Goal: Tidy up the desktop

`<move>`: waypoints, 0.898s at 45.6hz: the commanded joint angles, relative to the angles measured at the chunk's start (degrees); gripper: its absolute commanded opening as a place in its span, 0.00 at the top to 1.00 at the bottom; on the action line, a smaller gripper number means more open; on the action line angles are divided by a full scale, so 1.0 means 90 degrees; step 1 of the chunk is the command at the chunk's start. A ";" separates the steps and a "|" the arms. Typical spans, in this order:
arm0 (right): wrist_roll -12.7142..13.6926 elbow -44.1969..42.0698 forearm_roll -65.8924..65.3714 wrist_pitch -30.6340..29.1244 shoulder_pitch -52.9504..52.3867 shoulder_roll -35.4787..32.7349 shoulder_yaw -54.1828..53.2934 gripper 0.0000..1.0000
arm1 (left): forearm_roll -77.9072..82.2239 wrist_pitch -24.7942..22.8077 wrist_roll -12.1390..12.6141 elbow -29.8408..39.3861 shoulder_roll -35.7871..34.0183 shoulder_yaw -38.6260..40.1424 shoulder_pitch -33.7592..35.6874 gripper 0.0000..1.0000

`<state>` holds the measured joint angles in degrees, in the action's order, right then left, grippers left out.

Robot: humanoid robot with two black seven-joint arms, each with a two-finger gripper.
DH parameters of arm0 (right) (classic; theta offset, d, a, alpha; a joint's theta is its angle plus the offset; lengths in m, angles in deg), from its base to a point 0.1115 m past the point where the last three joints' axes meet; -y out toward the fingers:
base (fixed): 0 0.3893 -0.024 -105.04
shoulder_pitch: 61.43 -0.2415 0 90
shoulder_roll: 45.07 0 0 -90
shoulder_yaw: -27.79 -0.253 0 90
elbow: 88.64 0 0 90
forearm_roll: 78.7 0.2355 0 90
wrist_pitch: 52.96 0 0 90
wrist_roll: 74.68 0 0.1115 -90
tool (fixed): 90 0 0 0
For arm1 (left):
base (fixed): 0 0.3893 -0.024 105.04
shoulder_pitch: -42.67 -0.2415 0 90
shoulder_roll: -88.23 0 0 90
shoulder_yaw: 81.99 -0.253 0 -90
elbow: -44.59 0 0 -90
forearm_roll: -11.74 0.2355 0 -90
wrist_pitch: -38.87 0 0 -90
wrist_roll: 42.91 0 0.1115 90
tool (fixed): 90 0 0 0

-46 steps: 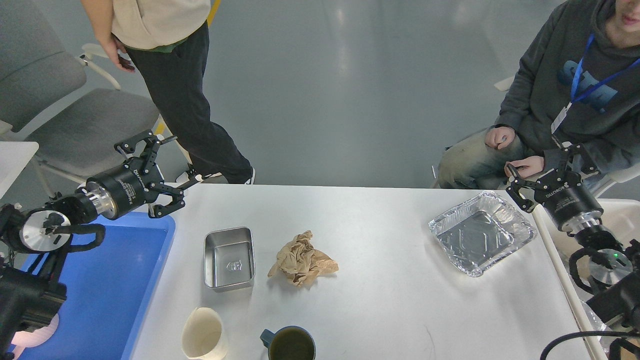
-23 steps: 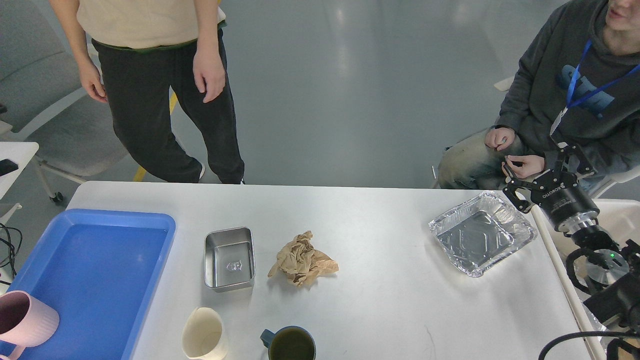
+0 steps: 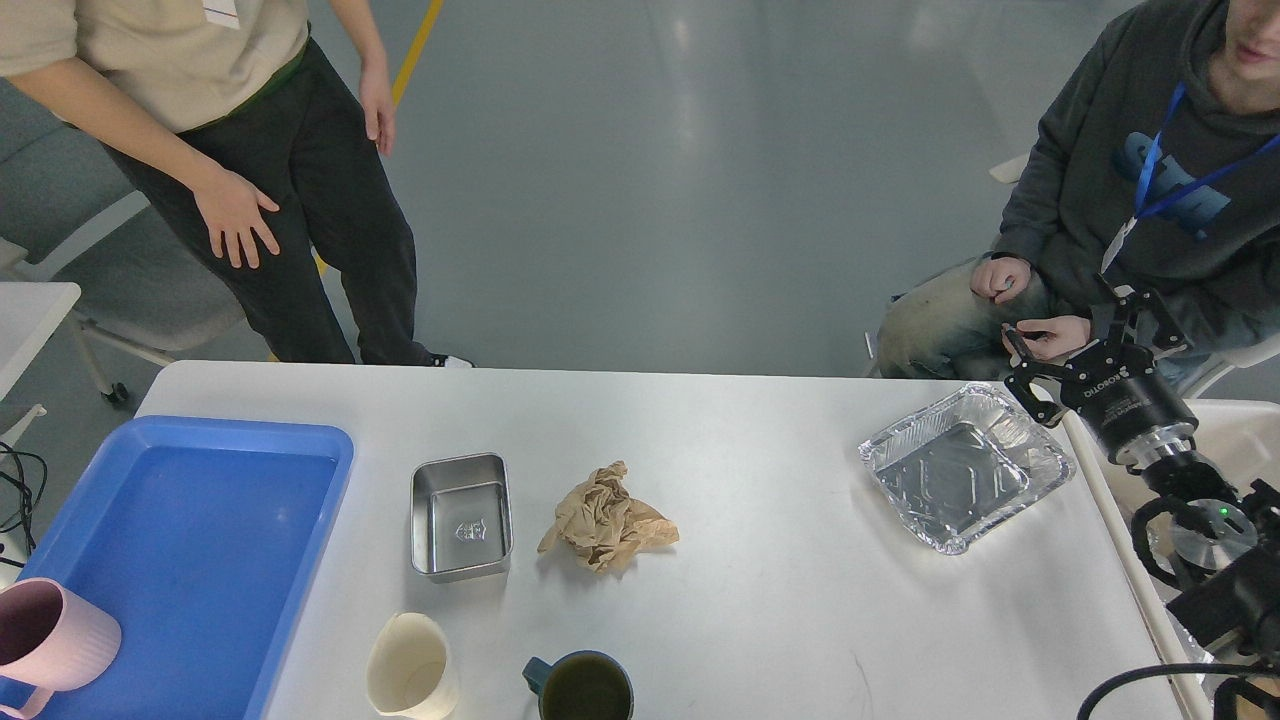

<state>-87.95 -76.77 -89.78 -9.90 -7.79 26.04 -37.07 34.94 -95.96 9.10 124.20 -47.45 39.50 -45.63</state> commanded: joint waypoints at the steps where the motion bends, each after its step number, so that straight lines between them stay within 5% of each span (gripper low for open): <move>1: 0.0000 0.0000 0.0000 0.0001 0.0007 0.0000 0.0000 0.00 | 0.0341 0.0624 -0.0027 -0.0173 0.0094 -0.0480 0.0825 0.04; 6: 0.0000 0.0000 0.0000 0.0001 0.0007 0.0000 0.0000 0.00 | 0.0507 0.1288 -0.0144 -0.0222 0.0328 -0.1037 0.1568 0.06; 13: 0.0000 0.0000 -0.0010 0.0001 0.0017 0.0000 0.0000 0.00 | 0.1785 0.2168 -0.0709 -0.0222 0.1167 -0.1390 0.2359 0.09; 20: 0.0000 0.0000 -0.0029 0.0010 0.0017 0.0000 0.0000 0.00 | 0.3065 0.2188 -0.1394 -0.0164 0.2135 -0.1419 0.2829 0.09; 31: 0.0000 0.0000 -0.0068 0.0010 0.0036 0.0009 0.0009 0.00 | 0.3467 0.2988 -0.1492 -0.0076 0.2624 -0.1867 0.3200 0.09; 41: 0.0000 0.0000 -0.0078 0.0010 0.0036 0.0000 0.0009 0.00 | 0.3467 0.2989 -0.1521 0.0080 0.2604 -0.2288 0.3288 0.16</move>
<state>-87.95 -76.79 -90.46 -9.80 -7.43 26.10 -36.99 66.13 -68.86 -4.54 123.82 -23.62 19.94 -16.21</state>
